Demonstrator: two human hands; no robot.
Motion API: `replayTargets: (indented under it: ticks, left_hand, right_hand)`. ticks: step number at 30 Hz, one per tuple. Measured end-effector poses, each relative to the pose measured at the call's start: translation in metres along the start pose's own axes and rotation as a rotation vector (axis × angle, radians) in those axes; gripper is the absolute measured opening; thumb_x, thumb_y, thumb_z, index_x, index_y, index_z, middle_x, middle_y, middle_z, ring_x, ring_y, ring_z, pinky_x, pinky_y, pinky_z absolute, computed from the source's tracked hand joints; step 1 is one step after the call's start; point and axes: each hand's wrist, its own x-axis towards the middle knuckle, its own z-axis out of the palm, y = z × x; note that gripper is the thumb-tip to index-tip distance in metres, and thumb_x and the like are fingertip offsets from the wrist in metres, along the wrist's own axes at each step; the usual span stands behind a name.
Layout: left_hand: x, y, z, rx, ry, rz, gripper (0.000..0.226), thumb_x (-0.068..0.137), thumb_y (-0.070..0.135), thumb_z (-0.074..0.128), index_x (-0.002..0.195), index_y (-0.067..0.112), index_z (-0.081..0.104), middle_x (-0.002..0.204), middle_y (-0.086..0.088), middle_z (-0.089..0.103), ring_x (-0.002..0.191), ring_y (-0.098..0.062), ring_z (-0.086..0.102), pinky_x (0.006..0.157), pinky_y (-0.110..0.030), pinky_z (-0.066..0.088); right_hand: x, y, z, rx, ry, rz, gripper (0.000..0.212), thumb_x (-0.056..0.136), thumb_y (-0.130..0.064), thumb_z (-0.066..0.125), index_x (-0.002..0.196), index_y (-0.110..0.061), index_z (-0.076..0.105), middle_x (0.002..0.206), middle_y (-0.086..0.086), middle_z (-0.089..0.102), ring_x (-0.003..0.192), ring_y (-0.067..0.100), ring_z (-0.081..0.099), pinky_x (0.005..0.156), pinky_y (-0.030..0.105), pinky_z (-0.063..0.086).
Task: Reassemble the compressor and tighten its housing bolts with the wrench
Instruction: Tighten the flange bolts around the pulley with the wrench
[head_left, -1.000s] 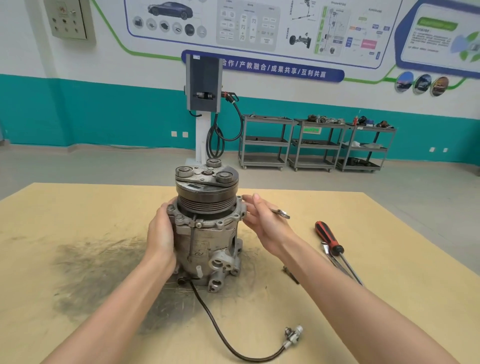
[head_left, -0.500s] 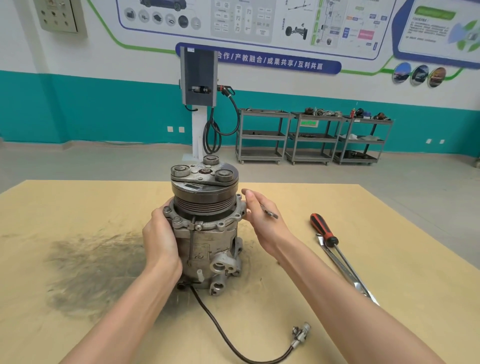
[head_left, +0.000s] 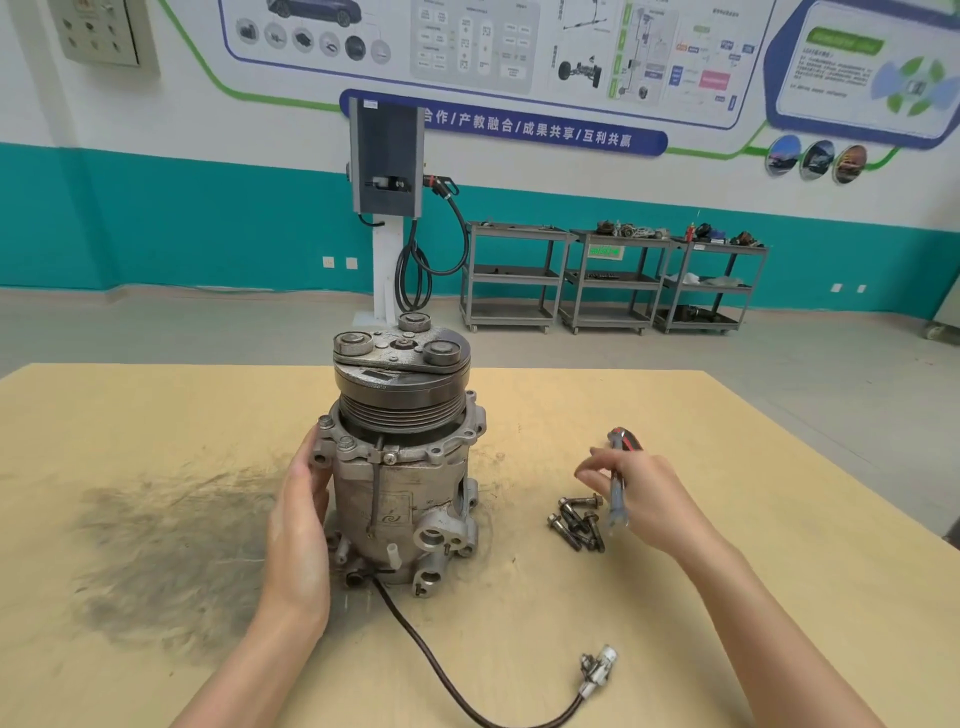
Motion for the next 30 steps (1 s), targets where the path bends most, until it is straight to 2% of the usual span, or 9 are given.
replayTargets:
  ticks: [2, 6, 9, 17, 20, 22, 25, 28, 30]
  left_hand:
    - [-0.002, -0.011, -0.003, 0.012, -0.019, 0.005, 0.038, 0.108, 0.04, 0.03, 0.136, 0.035, 0.054, 0.136, 0.016, 0.06, 0.13, -0.001, 0.051, 0.113, -0.032, 0.036]
    - [-0.005, -0.02, -0.001, 0.036, -0.011, -0.005, 0.063, 0.095, 0.053, 0.038, 0.145, 0.016, 0.049, 0.143, 0.001, 0.056, 0.137, -0.014, 0.047, 0.118, -0.048, 0.032]
    - [-0.005, -0.021, -0.002, 0.029, 0.0, -0.033, 0.072, 0.089, 0.056, 0.039, 0.149, 0.016, 0.044, 0.149, -0.001, 0.05, 0.14, -0.016, 0.043, 0.12, -0.05, 0.029]
    - [-0.006, -0.022, -0.003, 0.078, -0.021, 0.046, 0.065, 0.091, 0.05, 0.037, 0.146, 0.018, 0.047, 0.144, 0.006, 0.054, 0.138, -0.008, 0.044, 0.121, -0.041, 0.029]
    - [-0.008, -0.021, -0.003, 0.078, -0.026, 0.04, 0.061, 0.096, 0.047, 0.037, 0.146, 0.016, 0.048, 0.144, 0.004, 0.054, 0.138, -0.009, 0.044, 0.12, -0.041, 0.03]
    - [-0.008, -0.021, -0.003, 0.096, -0.014, 0.044, 0.047, 0.106, 0.038, 0.035, 0.145, 0.014, 0.048, 0.143, 0.002, 0.055, 0.137, -0.011, 0.045, 0.12, -0.043, 0.03]
    - [-0.008, -0.019, 0.0, 0.124, -0.001, 0.051, 0.039, 0.109, 0.027, 0.032, 0.138, 0.012, 0.055, 0.135, 0.002, 0.06, 0.131, -0.014, 0.05, 0.116, -0.041, 0.034]
    - [-0.009, -0.018, 0.003, 0.097, -0.002, 0.069, 0.034, 0.109, 0.023, 0.032, 0.125, 0.011, 0.06, 0.119, 0.002, 0.065, 0.124, -0.023, 0.055, 0.111, -0.043, 0.039]
    - [-0.008, -0.019, 0.003, 0.094, 0.002, 0.072, 0.039, 0.106, 0.033, 0.036, 0.13, 0.009, 0.058, 0.126, -0.002, 0.064, 0.127, -0.021, 0.053, 0.114, -0.045, 0.037]
  right_hand:
    - [-0.005, 0.004, 0.004, -0.029, -0.027, 0.016, 0.019, 0.096, -0.027, 0.06, 0.11, -0.02, 0.071, 0.128, 0.008, 0.064, 0.136, 0.012, 0.045, 0.107, 0.04, 0.041]
    - [-0.013, 0.003, 0.012, -0.079, -0.066, -0.065, 0.015, 0.092, -0.029, 0.067, 0.106, -0.026, 0.071, 0.136, 0.003, 0.059, 0.142, 0.003, 0.033, 0.111, 0.032, 0.035]
    - [-0.015, -0.002, 0.018, -0.196, -0.094, -0.064, 0.013, 0.091, -0.03, 0.068, 0.104, -0.029, 0.07, 0.145, 0.0, 0.05, 0.145, 0.005, 0.028, 0.11, 0.034, 0.035]
    - [-0.019, -0.003, 0.017, -0.204, -0.073, -0.001, 0.026, 0.089, -0.032, 0.071, 0.115, -0.034, 0.069, 0.152, 0.001, 0.042, 0.144, 0.011, 0.031, 0.11, 0.032, 0.034]
    - [-0.016, -0.003, 0.02, -0.23, -0.033, 0.052, 0.024, 0.088, -0.033, 0.071, 0.112, -0.036, 0.07, 0.147, 0.0, 0.05, 0.141, 0.008, 0.036, 0.101, 0.031, 0.041]
    - [-0.014, -0.002, 0.023, -0.234, -0.005, 0.08, 0.022, 0.085, -0.036, 0.074, 0.106, -0.034, 0.071, 0.14, 0.0, 0.056, 0.14, 0.004, 0.037, 0.093, 0.029, 0.042]
    - [-0.011, -0.004, 0.029, -0.23, -0.02, 0.103, 0.024, 0.08, -0.042, 0.077, 0.101, -0.031, 0.071, 0.123, -0.002, 0.065, 0.136, 0.008, 0.043, 0.091, 0.031, 0.046]
    - [-0.01, -0.008, 0.033, -0.221, -0.014, 0.123, 0.023, 0.079, -0.046, 0.076, 0.094, -0.029, 0.07, 0.092, -0.013, 0.06, 0.109, 0.018, 0.06, 0.074, 0.03, 0.044]
    - [-0.01, -0.01, 0.036, -0.22, 0.013, 0.127, 0.025, 0.081, -0.047, 0.074, 0.096, -0.027, 0.07, 0.094, -0.009, 0.062, 0.098, 0.02, 0.062, 0.072, 0.03, 0.045]
